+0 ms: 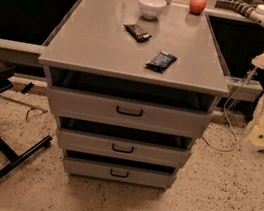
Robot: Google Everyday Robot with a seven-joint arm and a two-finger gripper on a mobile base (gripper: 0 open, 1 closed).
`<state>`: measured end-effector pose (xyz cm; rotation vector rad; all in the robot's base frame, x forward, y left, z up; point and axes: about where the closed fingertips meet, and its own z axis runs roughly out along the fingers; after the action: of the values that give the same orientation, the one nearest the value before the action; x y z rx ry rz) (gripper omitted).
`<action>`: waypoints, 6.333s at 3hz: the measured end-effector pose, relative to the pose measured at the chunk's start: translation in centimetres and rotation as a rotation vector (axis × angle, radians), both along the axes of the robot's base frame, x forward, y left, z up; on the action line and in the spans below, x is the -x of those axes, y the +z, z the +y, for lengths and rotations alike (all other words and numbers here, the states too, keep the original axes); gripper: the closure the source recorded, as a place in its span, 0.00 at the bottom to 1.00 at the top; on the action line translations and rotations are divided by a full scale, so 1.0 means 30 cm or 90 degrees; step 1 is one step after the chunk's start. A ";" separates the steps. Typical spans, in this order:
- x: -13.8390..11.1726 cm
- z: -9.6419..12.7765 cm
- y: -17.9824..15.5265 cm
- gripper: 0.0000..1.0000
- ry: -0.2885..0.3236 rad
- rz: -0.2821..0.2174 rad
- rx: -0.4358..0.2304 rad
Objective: Open middle drawer
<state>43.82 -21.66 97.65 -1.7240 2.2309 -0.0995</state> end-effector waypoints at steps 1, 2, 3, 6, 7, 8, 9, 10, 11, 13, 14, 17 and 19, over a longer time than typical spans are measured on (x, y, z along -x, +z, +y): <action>0.000 0.000 0.000 0.00 0.000 0.000 0.000; 0.003 -0.006 -0.031 0.00 -0.009 -0.007 -0.020; 0.009 -0.020 -0.146 0.00 -0.037 -0.016 -0.051; -0.037 -0.022 -0.564 0.00 -0.078 -0.002 -0.093; -0.040 -0.016 -0.619 0.00 -0.075 0.005 -0.097; -0.034 -0.001 -0.778 0.00 -0.083 0.028 -0.118; -0.013 0.029 -1.038 0.00 -0.124 0.057 -0.154; -0.031 0.090 -1.237 0.00 -0.141 0.046 -0.217; -0.031 0.090 -1.237 0.00 -0.141 0.046 -0.217; -0.114 0.095 -1.372 0.00 -0.149 0.017 -0.271; -0.215 0.147 -1.455 0.00 -0.135 -0.035 -0.315; -0.404 0.326 -1.679 0.00 -0.050 -0.072 -0.313; -0.525 0.376 -1.705 0.00 -0.036 -0.099 -0.317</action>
Offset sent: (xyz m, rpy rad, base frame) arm -0.0021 -0.0060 -0.0286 0.0807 -0.0066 -0.0345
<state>59.57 -10.37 46.49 -1.3365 1.9760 0.2776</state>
